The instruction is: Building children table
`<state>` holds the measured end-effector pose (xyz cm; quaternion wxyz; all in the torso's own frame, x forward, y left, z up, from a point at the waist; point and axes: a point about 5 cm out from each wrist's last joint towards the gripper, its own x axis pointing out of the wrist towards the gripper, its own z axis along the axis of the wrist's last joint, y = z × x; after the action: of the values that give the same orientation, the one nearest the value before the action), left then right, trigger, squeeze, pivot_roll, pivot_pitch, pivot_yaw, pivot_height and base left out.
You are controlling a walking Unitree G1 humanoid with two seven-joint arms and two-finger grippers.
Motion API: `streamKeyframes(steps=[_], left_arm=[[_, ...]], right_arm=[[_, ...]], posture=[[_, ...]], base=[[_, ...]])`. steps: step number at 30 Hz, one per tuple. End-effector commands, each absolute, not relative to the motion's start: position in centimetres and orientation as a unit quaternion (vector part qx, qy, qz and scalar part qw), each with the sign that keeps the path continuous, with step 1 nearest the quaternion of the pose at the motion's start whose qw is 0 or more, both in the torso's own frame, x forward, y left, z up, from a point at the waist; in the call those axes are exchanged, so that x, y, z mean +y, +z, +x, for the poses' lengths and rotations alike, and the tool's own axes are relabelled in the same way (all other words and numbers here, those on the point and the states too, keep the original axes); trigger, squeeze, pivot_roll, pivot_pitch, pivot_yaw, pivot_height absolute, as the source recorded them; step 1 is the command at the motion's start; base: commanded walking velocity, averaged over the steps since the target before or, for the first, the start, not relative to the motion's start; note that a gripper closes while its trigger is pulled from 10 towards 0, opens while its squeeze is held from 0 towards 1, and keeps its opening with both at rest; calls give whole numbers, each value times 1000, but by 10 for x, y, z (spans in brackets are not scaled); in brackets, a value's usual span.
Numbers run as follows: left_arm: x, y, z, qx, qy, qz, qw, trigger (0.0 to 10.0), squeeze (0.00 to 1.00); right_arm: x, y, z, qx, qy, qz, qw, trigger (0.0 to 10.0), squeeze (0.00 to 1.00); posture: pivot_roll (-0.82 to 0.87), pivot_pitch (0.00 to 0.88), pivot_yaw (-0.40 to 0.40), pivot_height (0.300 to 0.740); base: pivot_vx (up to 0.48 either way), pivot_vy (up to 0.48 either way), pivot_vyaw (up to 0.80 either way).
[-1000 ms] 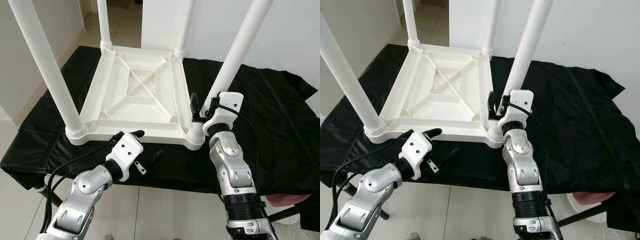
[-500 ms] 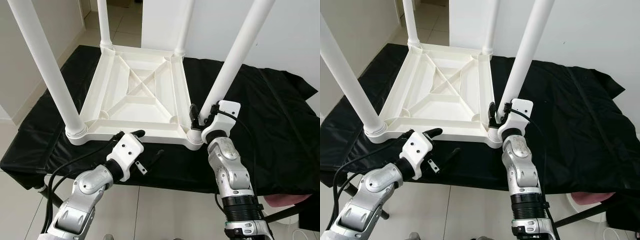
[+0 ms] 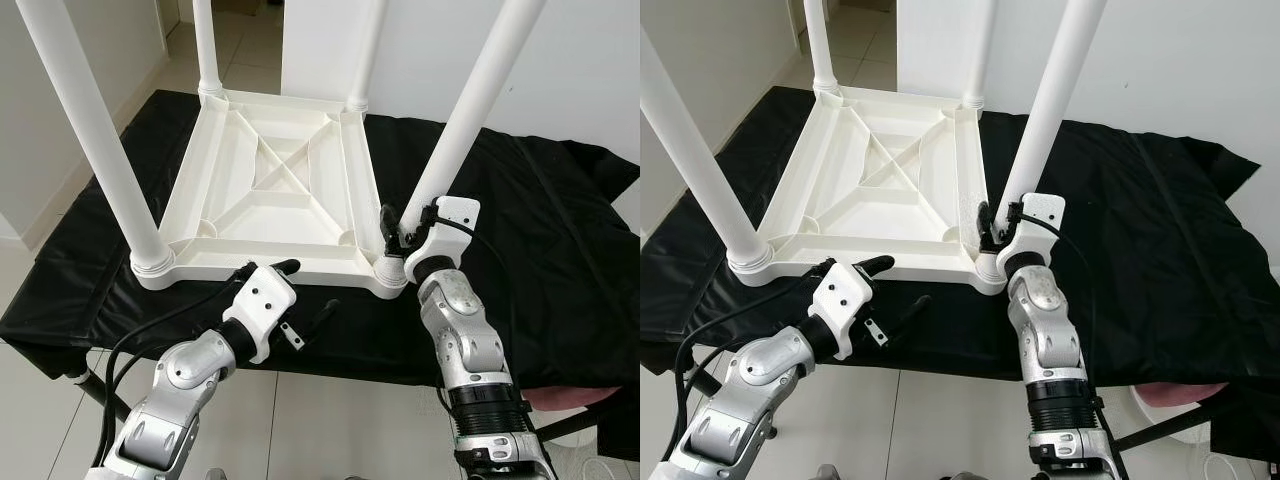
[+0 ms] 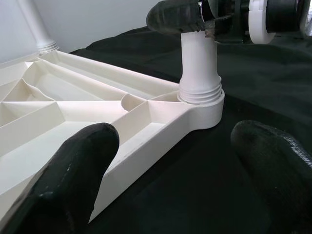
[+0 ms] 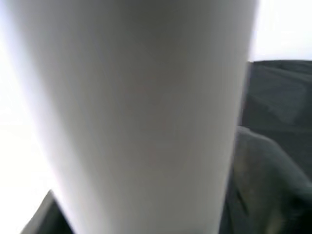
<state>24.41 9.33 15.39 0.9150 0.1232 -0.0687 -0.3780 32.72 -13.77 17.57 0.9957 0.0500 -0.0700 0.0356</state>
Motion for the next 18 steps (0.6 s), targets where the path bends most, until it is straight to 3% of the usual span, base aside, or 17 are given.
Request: streamKeyframes(steps=[1, 5, 6, 7, 9, 10, 18], left_arm=[[92, 155, 245, -69, -366, 119, 920, 10000, 0], [92, 154, 245, -69, -366, 119, 920, 10000, 0], [92, 154, 245, -69, -366, 118, 921, 10000, 0], [92, 154, 245, -69, -366, 118, 921, 10000, 0], [92, 155, 245, -69, -366, 117, 921, 10000, 0], [92, 155, 245, -69, -366, 118, 921, 10000, 0], [92, 156, 246, -71, -366, 119, 920, 10000, 0]], right_arm=[[-137, 176, 329, -69, 37, 39, 996, 10000, 0], [-136, 176, 329, -70, 43, 35, 996, 10000, 0], [-136, 176, 329, -70, 45, 34, 996, 4314, 0], [-136, 175, 328, -71, 50, 31, 996, 0, 0], [-135, 175, 328, -72, 51, 31, 996, 0, 0], [-135, 174, 328, -69, 51, 30, 996, 10000, 0], [-136, 172, 329, -63, 48, 24, 997, 10000, 0]], posture=[[54, 37, -93, 740], [54, 35, -93, 740], [52, 34, -91, 740], [53, 33, -92, 740], [53, 33, -92, 740], [53, 31, -91, 740], [52, 31, -90, 740]], base=[[0, 0, 0], [0, 0, 0], [0, 0, 0], [0, 0, 0], [0, 0, 0], [0, 0, 0], [0, 0, 0]])
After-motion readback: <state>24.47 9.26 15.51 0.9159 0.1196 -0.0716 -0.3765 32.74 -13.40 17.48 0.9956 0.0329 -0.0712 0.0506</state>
